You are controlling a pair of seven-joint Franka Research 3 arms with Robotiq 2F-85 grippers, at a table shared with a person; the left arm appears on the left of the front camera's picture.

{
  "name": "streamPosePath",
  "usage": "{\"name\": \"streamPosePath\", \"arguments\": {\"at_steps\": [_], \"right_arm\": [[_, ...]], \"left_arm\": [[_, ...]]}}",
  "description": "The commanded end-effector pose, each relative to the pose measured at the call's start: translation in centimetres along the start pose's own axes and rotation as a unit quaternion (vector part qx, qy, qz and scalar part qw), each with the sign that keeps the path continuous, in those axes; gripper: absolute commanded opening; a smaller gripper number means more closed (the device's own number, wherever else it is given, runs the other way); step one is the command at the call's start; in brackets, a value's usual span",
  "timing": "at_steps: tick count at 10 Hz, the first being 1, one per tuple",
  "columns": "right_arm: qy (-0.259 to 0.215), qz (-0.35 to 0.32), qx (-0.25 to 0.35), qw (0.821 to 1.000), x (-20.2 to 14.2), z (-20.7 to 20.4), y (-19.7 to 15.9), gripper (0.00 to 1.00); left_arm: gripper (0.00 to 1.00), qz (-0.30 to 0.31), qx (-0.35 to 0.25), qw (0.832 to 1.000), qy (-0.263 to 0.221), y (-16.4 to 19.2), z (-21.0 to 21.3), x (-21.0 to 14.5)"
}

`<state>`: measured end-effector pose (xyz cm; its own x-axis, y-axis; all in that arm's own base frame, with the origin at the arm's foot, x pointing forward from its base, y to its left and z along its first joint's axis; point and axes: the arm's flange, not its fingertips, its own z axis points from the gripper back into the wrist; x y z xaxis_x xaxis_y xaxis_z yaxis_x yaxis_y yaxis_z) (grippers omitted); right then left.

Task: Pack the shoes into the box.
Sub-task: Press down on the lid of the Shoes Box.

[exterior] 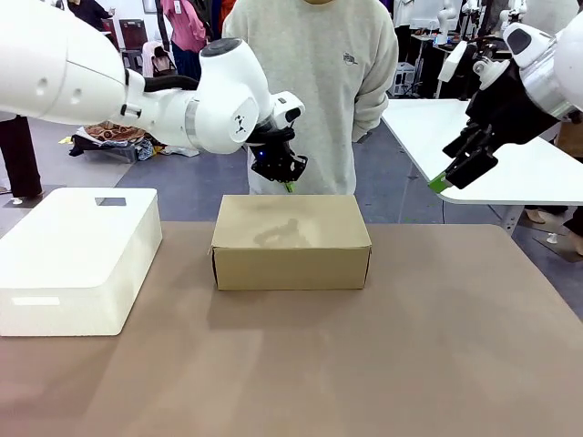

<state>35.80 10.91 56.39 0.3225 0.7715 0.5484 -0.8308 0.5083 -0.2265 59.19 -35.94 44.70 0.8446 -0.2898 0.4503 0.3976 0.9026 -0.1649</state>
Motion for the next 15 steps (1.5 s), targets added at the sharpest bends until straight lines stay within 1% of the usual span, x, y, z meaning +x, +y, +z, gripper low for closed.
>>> {"name": "streamPosePath", "arguments": {"at_steps": [1, 4, 7, 8, 11, 13, 14, 15], "right_arm": [[0.004, -0.01, -0.004, 1.0, 0.6, 0.1, -0.2, 1.0], [0.004, -0.01, -0.004, 1.0, 0.6, 0.1, -0.2, 1.0], [0.004, -0.01, -0.004, 1.0, 0.6, 0.1, -0.2, 1.0], [0.004, -0.01, -0.004, 1.0, 0.6, 0.1, -0.2, 1.0], [0.004, -0.01, -0.004, 1.0, 0.6, 0.1, -0.2, 1.0], [0.004, -0.01, -0.004, 1.0, 0.6, 0.1, -0.2, 1.0], [0.004, -0.01, -0.004, 1.0, 0.6, 0.1, -0.2, 1.0], [0.004, -0.01, -0.004, 1.0, 0.6, 0.1, -0.2, 1.0]], "left_arm": [[0.0, 0.016, 0.023, 0.999, 0.015, -0.1, -1.1, 0.8], [0.0, 0.008, 0.037, 0.999, 0.028, 0.7, -4.1, 1.0], [0.0, 0.011, 0.047, 0.997, 0.055, 1.2, -6.3, 0.2], [0.0, 0.012, 0.044, 0.998, 0.051, 1.2, -5.7, 0.2], [0.0, 0.007, 0.053, 0.998, 0.014, 0.3, -0.3, -0.1], [0.0, 0.012, 0.051, 0.999, 0.001, 0.3, 1.4, -0.4], [0.0, 0.014, 0.044, 0.999, 0.002, 0.5, 2.1, -0.5], [0.0, 0.008, 0.024, 0.999, 0.025, 1.8, 2.8, -0.5]]}}
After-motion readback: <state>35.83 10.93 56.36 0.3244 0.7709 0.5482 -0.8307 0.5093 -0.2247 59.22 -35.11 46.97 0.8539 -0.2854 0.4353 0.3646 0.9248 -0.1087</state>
